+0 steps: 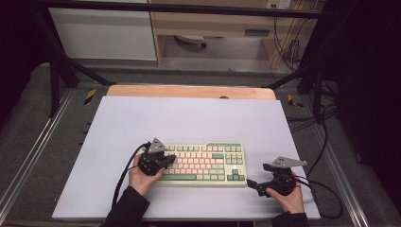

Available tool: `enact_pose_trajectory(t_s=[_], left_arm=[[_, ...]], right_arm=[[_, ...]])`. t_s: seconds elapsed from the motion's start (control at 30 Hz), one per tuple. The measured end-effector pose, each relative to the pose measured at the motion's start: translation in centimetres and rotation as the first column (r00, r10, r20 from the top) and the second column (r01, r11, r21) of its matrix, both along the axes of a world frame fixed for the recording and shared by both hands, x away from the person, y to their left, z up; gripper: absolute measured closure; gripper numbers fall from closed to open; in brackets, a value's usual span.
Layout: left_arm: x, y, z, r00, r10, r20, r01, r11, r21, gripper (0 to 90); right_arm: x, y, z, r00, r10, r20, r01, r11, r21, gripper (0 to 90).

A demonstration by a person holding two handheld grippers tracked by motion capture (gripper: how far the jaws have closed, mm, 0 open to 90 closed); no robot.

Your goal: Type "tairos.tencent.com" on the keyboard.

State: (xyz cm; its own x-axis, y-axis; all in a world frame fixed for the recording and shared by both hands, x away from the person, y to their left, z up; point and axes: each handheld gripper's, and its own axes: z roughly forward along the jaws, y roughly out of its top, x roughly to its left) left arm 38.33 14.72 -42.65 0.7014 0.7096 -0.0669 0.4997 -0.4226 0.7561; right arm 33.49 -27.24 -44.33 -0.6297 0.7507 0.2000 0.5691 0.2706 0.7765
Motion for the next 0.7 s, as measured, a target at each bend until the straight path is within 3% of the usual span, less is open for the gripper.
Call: enact_pose_trajectory(t_s=[0.43, 0.7], left_arm=[[0.0, -0.1, -0.1, 1.0, 0.002, 0.003, -0.002, 1.0, 0.008, 90.0], [-0.7, 0.8, 1.2, 0.9996, -0.006, 0.027, 0.006, 0.9997, -0.022, 90.0]], right_arm=[[0.0, 0.0, 0.0, 1.0, 0.0, 0.001, 0.0, 1.0, 0.0, 0.4], [0.0, 0.0, 0.0, 1.0, 0.002, 0.001, -0.002, 1.0, 0.0, 0.4]])
